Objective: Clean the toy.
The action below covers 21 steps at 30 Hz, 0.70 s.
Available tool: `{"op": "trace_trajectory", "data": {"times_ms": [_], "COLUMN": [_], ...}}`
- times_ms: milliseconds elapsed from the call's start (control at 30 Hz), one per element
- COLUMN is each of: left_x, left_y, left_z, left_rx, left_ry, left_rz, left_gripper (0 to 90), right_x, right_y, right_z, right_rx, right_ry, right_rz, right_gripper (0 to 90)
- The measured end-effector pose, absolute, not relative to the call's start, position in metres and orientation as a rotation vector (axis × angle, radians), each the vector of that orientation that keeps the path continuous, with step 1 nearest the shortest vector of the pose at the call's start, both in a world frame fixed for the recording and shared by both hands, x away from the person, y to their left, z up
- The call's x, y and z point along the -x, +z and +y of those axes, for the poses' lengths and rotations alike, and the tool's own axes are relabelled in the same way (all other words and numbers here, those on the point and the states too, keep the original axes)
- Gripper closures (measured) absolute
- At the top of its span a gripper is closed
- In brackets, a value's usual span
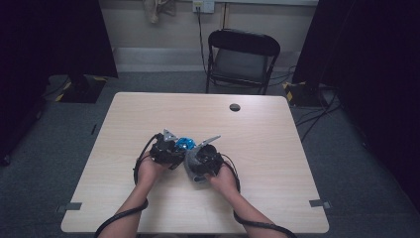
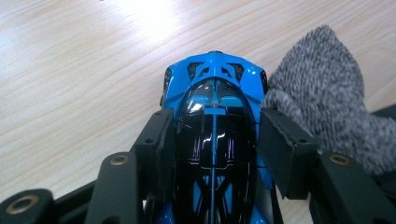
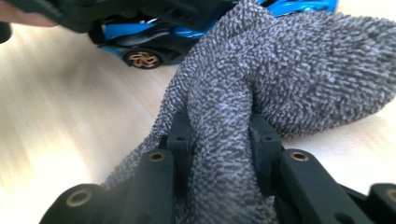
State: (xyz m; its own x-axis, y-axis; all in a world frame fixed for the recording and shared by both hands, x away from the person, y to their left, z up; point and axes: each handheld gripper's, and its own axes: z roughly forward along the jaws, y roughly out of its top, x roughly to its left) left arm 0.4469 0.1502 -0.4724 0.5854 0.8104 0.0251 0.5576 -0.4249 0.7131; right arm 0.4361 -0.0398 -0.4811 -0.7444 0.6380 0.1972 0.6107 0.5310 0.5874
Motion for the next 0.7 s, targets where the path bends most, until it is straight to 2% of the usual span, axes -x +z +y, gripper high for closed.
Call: {"op": "trace_trajectory", "data": {"times_ms": [700], "left_x": [-0.447], "left_y": [-0.472], "left_z": [0.149], "left_rx": [-2.151], "left_ry": [0.494], "left_rz": [1.086], "left_gripper": [46.8], "right_x": [-0.411], "right_y": [-0.481], "right_z": [-0.019], "right_rx": [-0.995], "right_ry": [1.057], "right_rz": [2.811], "right_gripper": [67.9]}}
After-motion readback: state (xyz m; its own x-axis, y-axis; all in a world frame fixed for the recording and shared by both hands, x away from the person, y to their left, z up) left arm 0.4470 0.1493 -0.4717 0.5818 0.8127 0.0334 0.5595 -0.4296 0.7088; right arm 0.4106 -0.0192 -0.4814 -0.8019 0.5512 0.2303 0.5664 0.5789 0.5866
